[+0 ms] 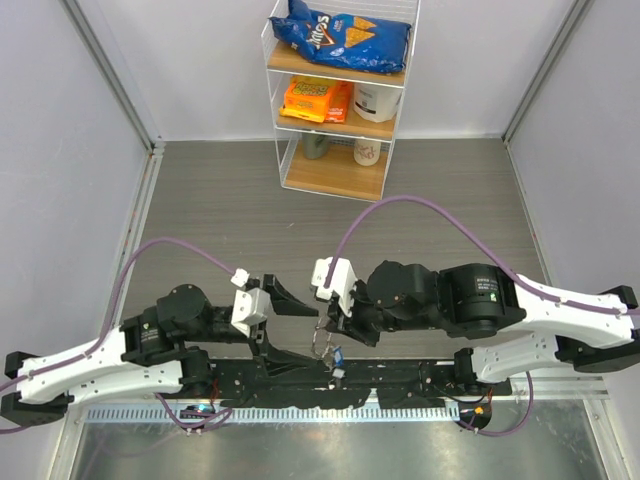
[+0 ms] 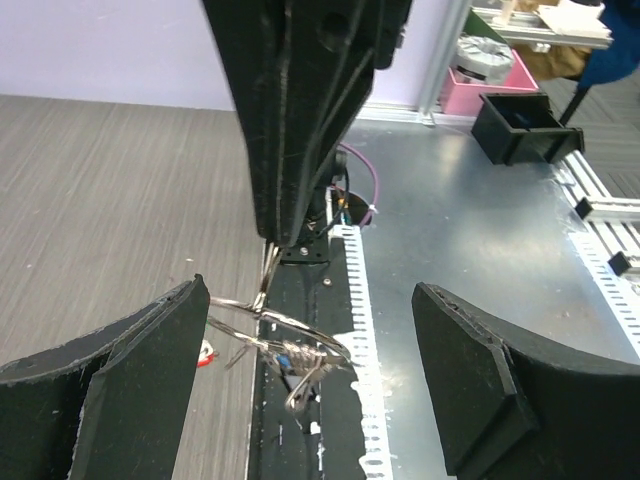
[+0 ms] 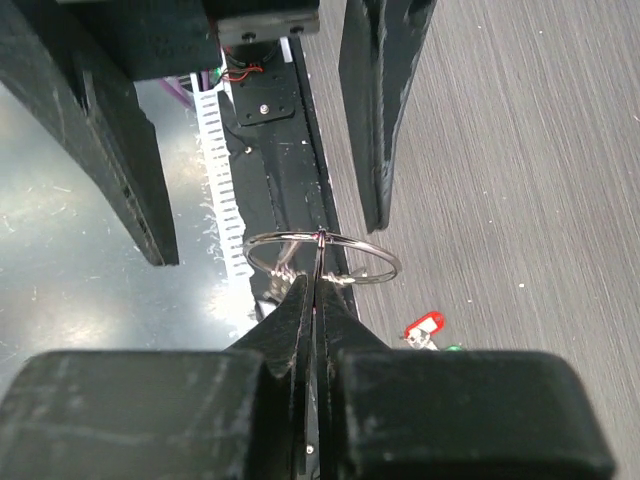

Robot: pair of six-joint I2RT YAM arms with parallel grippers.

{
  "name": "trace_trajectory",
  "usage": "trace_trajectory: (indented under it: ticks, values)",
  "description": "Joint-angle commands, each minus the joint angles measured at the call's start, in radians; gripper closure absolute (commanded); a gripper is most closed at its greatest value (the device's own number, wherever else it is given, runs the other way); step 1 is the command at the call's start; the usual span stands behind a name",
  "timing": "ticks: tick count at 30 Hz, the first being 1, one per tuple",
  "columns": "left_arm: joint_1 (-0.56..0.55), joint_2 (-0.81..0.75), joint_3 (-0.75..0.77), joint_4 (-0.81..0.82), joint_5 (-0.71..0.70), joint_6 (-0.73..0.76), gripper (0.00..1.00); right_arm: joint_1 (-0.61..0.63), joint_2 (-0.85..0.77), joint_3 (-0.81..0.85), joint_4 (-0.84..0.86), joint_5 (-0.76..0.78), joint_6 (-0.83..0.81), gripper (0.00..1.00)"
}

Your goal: Put the keys on the keyring

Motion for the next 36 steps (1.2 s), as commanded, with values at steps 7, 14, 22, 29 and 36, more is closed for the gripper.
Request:
trace_trajectory:
  ticks: [7,14,22,29,36]
  values:
    - [0.004,0.088,0.017,0.095,0.119,0.082,0.11,0.005,0.058,0.153,-0.064,-0.023,0.056,0.94]
    - [0.004,0.139,0.034,0.104,0.108,0.079,0.13,0.005,0.072,0.173,-0.07,-0.017,0.061,0.94]
    - [0.004,0.142,0.028,0.112,0.068,0.08,0.47,0.005,0.08,0.186,-0.075,-0.023,0.061,0.94]
    - [0.004,0.151,0.034,0.111,0.064,0.079,1.0,0.005,0.07,0.166,-0.069,-0.028,0.069,0.94]
    - [0.004,0.142,0.028,0.109,0.004,0.079,1.0,0.007,0.061,0.143,-0.061,-0.038,0.072,0.94]
